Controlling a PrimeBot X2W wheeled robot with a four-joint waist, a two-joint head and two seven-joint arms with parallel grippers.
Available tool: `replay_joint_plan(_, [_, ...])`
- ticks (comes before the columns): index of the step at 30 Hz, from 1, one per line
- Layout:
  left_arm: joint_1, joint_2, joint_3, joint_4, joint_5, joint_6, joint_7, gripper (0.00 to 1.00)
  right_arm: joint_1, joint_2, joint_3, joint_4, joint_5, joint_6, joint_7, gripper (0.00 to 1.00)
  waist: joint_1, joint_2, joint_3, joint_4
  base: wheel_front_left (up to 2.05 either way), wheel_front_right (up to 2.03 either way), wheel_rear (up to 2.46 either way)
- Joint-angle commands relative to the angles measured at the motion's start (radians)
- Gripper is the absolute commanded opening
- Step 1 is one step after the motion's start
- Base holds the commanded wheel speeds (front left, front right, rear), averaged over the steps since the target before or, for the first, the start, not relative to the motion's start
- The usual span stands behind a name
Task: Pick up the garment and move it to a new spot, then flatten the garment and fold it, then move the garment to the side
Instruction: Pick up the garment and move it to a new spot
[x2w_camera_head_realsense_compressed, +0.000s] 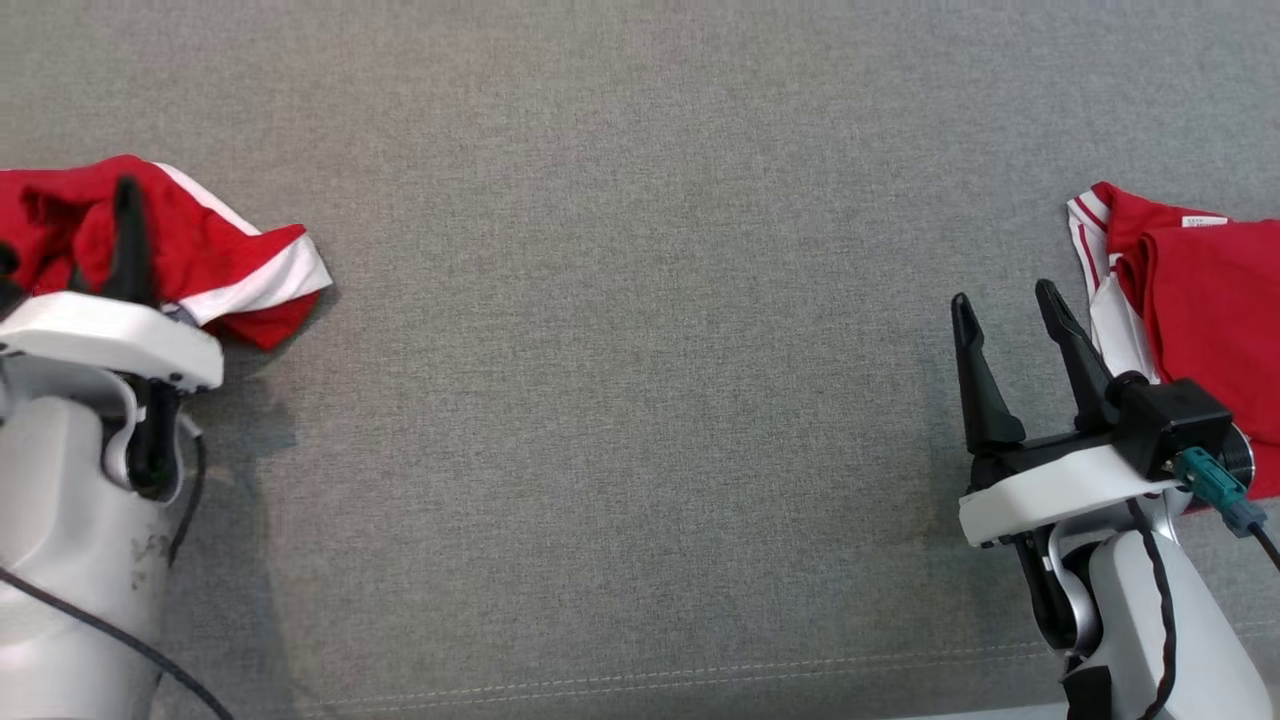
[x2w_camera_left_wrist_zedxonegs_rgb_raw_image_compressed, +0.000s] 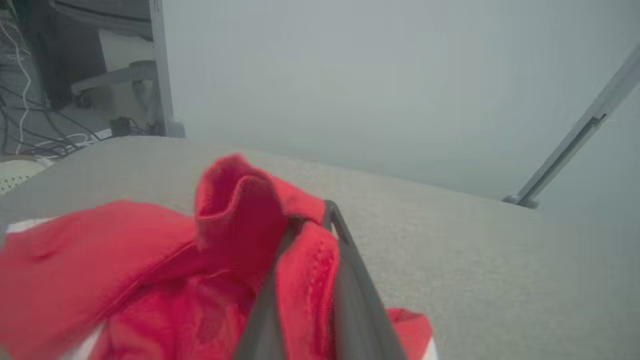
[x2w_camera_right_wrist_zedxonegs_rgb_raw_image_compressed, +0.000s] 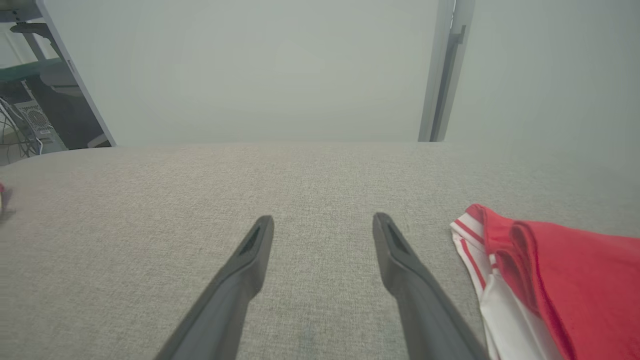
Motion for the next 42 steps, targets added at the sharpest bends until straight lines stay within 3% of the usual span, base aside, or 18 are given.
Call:
replay_joint_plan(1, [-0.003, 0.022, 0.023, -0.07, 0.008, -0.007, -0.006, 0.0, 0.007, 0.001, 0.024, -0.016, 0.012, 0.0, -0.012, 1.0, 0.0, 0.0, -0.016, 0.005, 0.0, 0.0, 0.0])
replay_joint_plan(4, [0.015, -0.016, -0.022, -0.229, 0.02, -0.007, -0.006, 0.0, 0.009, 0.001, 0.038, -0.004, 0.028, 0.0, -0.012, 1.0, 0.0, 0.0, -0.04, 0.003, 0.0, 0.0, 0.0])
replay_joint_plan(10, [0.033, -0.065, -0.224, -0.505, 0.028, -0.007, -0.006, 0.0, 0.013, 0.001, 0.064, 0.007, 0.052, 0.0, -0.012, 1.0, 0.0, 0.0, -0.078, -0.031, 0.0, 0.0, 0.0])
replay_joint_plan(16, [0.029, -0.136, -0.425, -0.658, -0.003, -0.007, -0.006, 0.0, 0.02, 0.001, 0.095, 0.009, 0.072, 0.0, -0.012, 1.0, 0.0, 0.0, -0.091, -0.086, 0.0, 0.0, 0.0])
replay_joint_plan(19, [0.031, -0.16, -0.481, -0.715, -0.033, -0.007, -0.006, 0.0, 0.023, 0.001, 0.107, 0.003, 0.083, 0.0, -0.012, 1.0, 0.0, 0.0, -0.087, -0.109, 0.0, 0.0, 0.0])
replay_joint_plan(25, [0.05, -0.139, -0.403, -0.749, -0.039, -0.007, -0.006, 0.0, 0.02, 0.001, 0.108, 0.003, 0.095, 0.0, -0.012, 1.0, 0.0, 0.0, -0.07, -0.118, 0.0, 0.0, 0.0])
replay_joint_plan(36, [0.164, -0.032, -0.22, -0.439, -0.023, -0.007, -0.006, 0.0, 0.004, 0.001, 0.097, 0.021, 0.089, 0.0, -0.012, 1.0, 0.0, 0.0, -0.062, -0.05, 0.0, 0.0, 0.0])
replay_joint_plan(37, [0.182, -0.03, -0.223, -0.4, -0.029, -0.007, -0.006, 0.03, 0.003, 0.001, 0.097, 0.024, 0.088, 0.0, -0.012, 1.0, 0.0, 0.0, -0.064, -0.042, 0.0, 0.0, 0.0])
replay_joint_plan(38, [0.197, -0.029, -0.222, -0.366, -0.039, -0.007, -0.006, 0.36, 0.001, 0.001, 0.096, 0.027, 0.086, 0.0, -0.012, 1.0, 0.0, 0.0, -0.066, -0.033, 0.0, 0.0, 0.0])
replay_joint_plan(39, [0.209, -0.026, -0.219, -0.336, -0.042, -0.007, -0.006, 0.86, -0.001, 0.001, 0.094, 0.03, 0.084, 0.0, -0.012, 1.0, 0.0, 0.0, -0.068, -0.026, 0.0, 0.0, 0.0])
replay_joint_plan(40, [0.221, -0.026, -0.211, -0.308, -0.045, -0.007, -0.006, 1.0, -0.003, 0.001, 0.093, 0.034, 0.083, 0.0, -0.012, 1.0, 0.0, 0.0, -0.071, -0.019, 0.0, 0.0, 0.0])
replay_joint_plan(42, [0.24, -0.03, -0.185, -0.267, -0.046, -0.007, -0.006, 1.0, -0.007, 0.001, 0.091, 0.04, 0.081, 0.0, -0.012, 1.0, 0.0, 0.0, -0.076, -0.003, 0.0, 0.0, 0.0])
